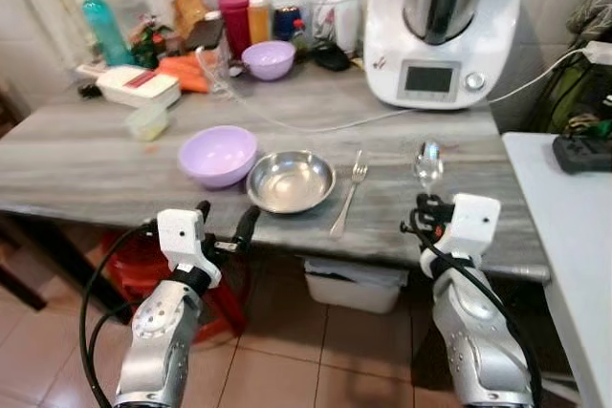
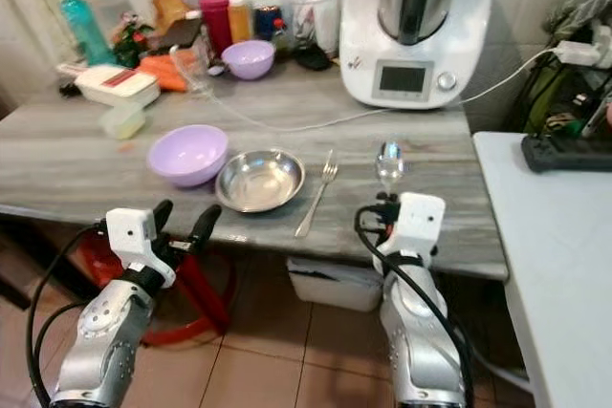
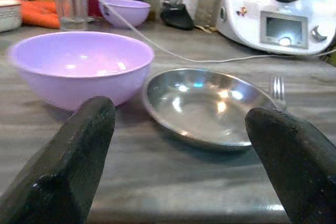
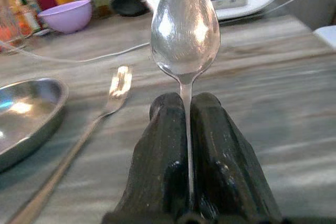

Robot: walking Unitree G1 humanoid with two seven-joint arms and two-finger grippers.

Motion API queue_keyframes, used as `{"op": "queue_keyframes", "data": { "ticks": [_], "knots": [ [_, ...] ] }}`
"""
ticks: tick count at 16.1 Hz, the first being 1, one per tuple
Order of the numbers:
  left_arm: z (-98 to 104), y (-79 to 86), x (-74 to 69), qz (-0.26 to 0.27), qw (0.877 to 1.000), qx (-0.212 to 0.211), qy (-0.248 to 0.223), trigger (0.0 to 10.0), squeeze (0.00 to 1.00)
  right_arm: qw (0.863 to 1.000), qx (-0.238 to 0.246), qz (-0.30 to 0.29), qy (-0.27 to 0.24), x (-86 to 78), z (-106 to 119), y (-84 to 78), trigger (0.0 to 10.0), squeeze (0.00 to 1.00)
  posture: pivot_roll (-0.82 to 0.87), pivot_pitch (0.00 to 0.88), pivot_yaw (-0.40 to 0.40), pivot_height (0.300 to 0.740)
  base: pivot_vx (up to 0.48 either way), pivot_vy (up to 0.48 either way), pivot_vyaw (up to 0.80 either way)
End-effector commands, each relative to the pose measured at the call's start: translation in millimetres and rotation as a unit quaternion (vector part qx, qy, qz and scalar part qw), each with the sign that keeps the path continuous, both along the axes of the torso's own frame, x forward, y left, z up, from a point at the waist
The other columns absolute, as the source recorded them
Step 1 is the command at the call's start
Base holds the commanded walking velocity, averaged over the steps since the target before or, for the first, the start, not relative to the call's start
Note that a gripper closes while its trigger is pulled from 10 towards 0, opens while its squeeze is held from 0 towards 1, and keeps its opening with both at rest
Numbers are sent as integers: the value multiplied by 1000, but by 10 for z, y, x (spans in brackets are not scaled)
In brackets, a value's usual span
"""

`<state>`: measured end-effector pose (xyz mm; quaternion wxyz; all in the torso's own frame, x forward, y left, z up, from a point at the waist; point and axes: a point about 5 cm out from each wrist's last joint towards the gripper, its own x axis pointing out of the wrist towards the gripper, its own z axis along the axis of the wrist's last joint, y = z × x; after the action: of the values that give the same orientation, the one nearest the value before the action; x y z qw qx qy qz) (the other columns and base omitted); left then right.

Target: Setting the table

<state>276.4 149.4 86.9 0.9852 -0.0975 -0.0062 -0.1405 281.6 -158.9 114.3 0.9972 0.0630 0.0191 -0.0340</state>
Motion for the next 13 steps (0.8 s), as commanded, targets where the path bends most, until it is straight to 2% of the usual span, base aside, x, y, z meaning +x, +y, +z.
{"op": "queue_keyframes", "data": {
  "ticks": [1, 3, 7, 8, 10, 11, 13],
  "knots": [
    [3, -41, -11, -9, 1000, 6, 0, 10000, 0, 1000, -2, -12, -9, -2, 39, -52, 10000, 0, -66, 0, 72, 740, 240, 0, 0],
    [-19, -9, -60, -16, 1000, 11, 4, 10000, 0, 1000, 21, -19, 0, 5, 13, -8, 10000, 0, -60, 0, 68, 740, 0, 0, 0],
    [-63, 7, -173, -63, 998, 25, 11, 10000, 0, 999, 47, -19, 12, 91, 14, 99, 10000, 0, -57, 0, 67, 740, 0, 0, 0],
    [-72, -21, -266, -110, 993, 30, 16, 10000, 0, 997, 62, -22, 28, 157, 4, 189, 10000, 0, -56, 0, 68, 740, 0, 0, 0],
    [-79, -51, -343, -146, 989, 34, 19, 10000, 0, 996, 80, -24, 42, 196, -15, 266, 10000, 0, -54, 9, 68, 740, 0, 0, 0],
    [-86, -79, -414, -176, 983, 37, 23, 10000, 0, 994, 92, -20, 63, 231, -54, 363, 10000, 0, -52, 26, 69, 740, 0, 0, 0],
    [-97, -96, -447, -187, 981, 40, 27, 10000, 0, 990, 113, -19, 78, 264, -91, 438, 10000, 0, -49, 32, 70, 740, 0, 0, 0]
  ]
}}
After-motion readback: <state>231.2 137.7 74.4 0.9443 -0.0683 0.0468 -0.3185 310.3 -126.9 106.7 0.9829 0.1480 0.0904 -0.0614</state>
